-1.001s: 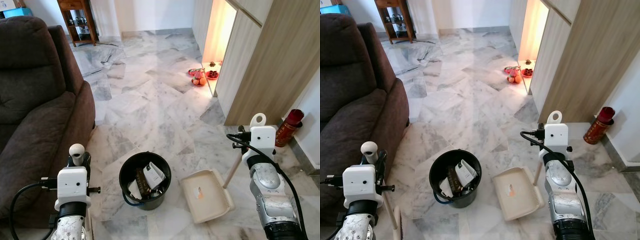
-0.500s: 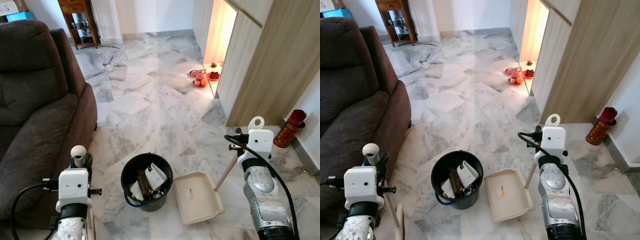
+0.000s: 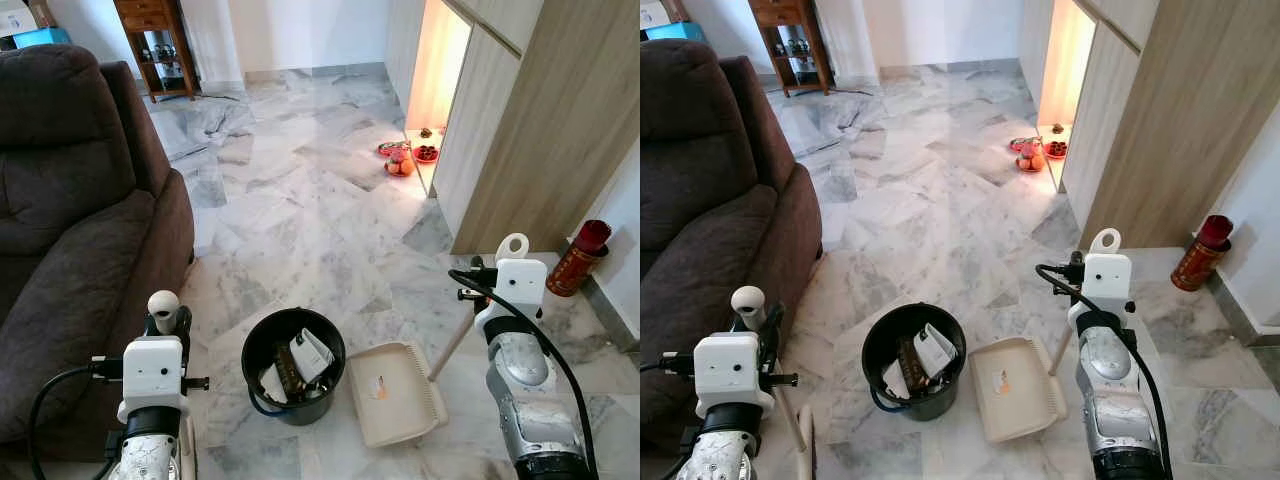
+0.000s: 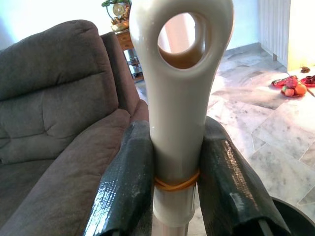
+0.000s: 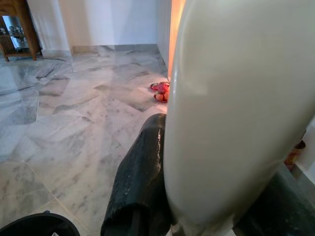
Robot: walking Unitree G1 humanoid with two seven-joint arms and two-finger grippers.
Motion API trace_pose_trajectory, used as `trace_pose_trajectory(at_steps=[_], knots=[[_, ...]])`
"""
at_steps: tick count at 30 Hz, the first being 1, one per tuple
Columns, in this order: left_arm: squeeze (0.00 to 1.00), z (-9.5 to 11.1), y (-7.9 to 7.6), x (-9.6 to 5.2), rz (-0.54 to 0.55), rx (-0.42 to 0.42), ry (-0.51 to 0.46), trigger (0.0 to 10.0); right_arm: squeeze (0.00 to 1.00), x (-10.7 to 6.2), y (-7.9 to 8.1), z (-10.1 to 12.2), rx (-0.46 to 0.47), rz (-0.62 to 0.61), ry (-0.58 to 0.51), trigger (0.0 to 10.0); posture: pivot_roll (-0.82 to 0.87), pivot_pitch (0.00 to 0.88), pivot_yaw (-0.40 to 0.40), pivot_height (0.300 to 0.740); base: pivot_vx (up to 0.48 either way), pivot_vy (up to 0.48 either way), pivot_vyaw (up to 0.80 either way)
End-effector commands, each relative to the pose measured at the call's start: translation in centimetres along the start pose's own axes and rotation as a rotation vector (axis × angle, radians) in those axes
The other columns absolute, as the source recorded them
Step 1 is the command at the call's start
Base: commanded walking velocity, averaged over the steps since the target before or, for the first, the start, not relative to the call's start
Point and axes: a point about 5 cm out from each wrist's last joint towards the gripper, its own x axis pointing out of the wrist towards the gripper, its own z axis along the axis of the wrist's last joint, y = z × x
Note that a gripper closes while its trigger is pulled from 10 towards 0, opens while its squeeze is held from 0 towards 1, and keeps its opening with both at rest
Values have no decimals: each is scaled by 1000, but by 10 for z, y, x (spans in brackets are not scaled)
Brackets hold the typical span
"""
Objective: Sweep floor
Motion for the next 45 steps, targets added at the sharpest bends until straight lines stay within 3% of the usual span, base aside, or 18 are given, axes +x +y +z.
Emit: trace_pose_trajectory(at_steps=[1, 8, 45], knots=[[0, 10, 3, 1, 8, 2, -56, 10000, 0, 5, 2, 16, 15, 7, -65, 10000, -122, 15, 63, 740, 0, 0, 0], [0, 10, 3, 2, 11, 2, -58, 10000, 0, 7, 6, 19, 21, 23, -70, 10000, -121, 33, 58, 740, 0, 0, 0], [0, 10, 5, 5, 22, 20, -53, 10000, 0, 10, 18, 21, 37, 90, -75, 10000, -119, 71, 48, 740, -250, 0, 0]])
